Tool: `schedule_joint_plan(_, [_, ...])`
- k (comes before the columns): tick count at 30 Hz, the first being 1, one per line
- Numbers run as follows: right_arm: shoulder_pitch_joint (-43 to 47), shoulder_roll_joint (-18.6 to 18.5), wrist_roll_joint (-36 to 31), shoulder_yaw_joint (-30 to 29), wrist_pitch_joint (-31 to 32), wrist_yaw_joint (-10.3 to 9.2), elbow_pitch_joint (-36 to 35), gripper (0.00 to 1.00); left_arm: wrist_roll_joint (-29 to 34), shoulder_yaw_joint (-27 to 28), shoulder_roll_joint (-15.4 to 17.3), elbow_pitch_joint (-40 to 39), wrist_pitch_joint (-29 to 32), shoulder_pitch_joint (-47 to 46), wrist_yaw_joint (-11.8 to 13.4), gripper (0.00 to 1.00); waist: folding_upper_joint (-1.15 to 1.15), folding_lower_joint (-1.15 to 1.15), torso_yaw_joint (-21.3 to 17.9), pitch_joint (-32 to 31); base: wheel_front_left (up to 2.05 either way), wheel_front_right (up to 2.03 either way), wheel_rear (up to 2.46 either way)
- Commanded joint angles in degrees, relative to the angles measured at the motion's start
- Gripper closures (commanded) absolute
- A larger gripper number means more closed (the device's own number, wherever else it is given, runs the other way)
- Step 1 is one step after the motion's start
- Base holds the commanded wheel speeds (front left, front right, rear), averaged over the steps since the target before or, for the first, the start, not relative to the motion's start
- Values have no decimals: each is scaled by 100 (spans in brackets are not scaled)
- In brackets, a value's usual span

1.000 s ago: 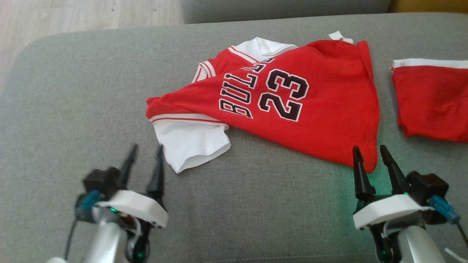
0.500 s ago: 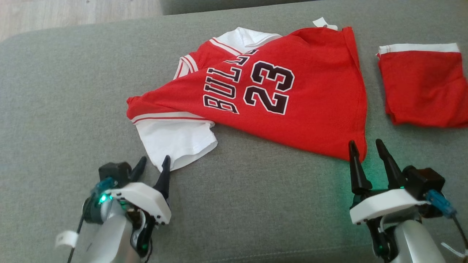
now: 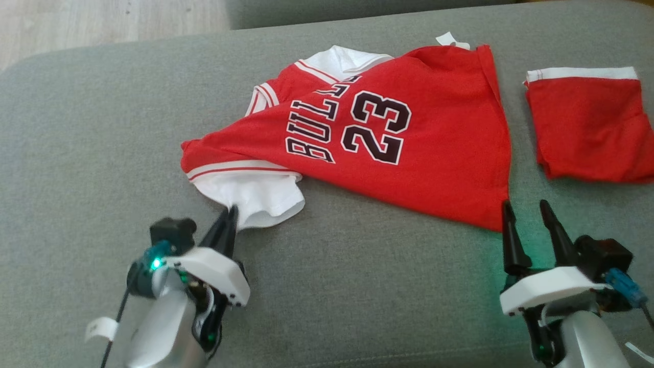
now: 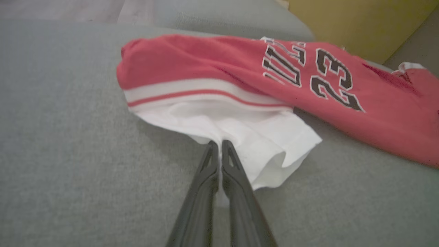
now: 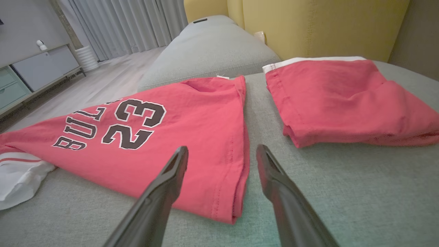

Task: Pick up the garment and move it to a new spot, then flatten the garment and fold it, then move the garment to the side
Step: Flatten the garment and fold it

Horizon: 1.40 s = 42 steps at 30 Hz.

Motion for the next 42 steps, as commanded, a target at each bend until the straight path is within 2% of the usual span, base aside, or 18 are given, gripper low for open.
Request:
schedule_joint_plan(1, [-208, -20, -72, 46, -16, -5, -130, 0, -55, 200, 88, -288, -111, -154, 8, 100, 0, 0, 25, -32, 0, 0, 0])
schedule_joint_plan(9, [-143, -20, -305, -371, 301, -5, 146, 0, 120, 610, 123, -1642, -170, 163, 30, 100, 0, 0, 144, -94, 0, 0, 0])
schedule_joint_plan(14, [-170, -20, -62, -530, 566, -5, 508, 0, 241, 694, 92, -2144, -171, 452, -10, 100, 0, 0, 214, -114, 0, 0, 0])
schedule_joint_plan(21, [-346, -20, 391, -265, 599, -5, 887, 0, 296, 660, 69, -2287, -171, 541, -45, 100, 0, 0, 299, -93, 0, 0, 0])
schedule_joint_plan(30, [-633, -20, 527, 20, 538, -5, 1380, 0, 328, 675, 60, -2302, -172, 546, -69, 100, 0, 0, 405, -23, 0, 0, 0])
schedule_joint_plan(31, [-663, -20, 523, 46, 549, -5, 1443, 13, 331, 683, 60, -2301, -172, 541, -71, 100, 0, 0, 413, -17, 0, 0, 0])
schedule_joint_plan(32, [-693, -20, 517, 52, 547, -5, 1498, 62, 334, 691, 60, -2301, -172, 536, -72, 100, 0, 0, 419, -10, 0, 0, 0])
schedule_joint_plan(33, [-724, -20, 516, 49, 537, -5, 1546, 100, 337, 703, 59, -2302, -172, 528, -73, 100, 0, 0, 425, -4, 0, 0, 0])
schedule_joint_plan(37, [-855, -20, 488, 51, 489, -5, 1583, 100, 334, 827, 58, -2373, -172, 478, -77, 100, 0, 0, 423, 1, 0, 0, 0])
schedule_joint_plan(42, [-969, -20, 607, 137, 409, -5, 1214, 100, 277, 1045, 58, -2592, -172, 430, -82, 100, 0, 0, 353, -40, 0, 0, 0])
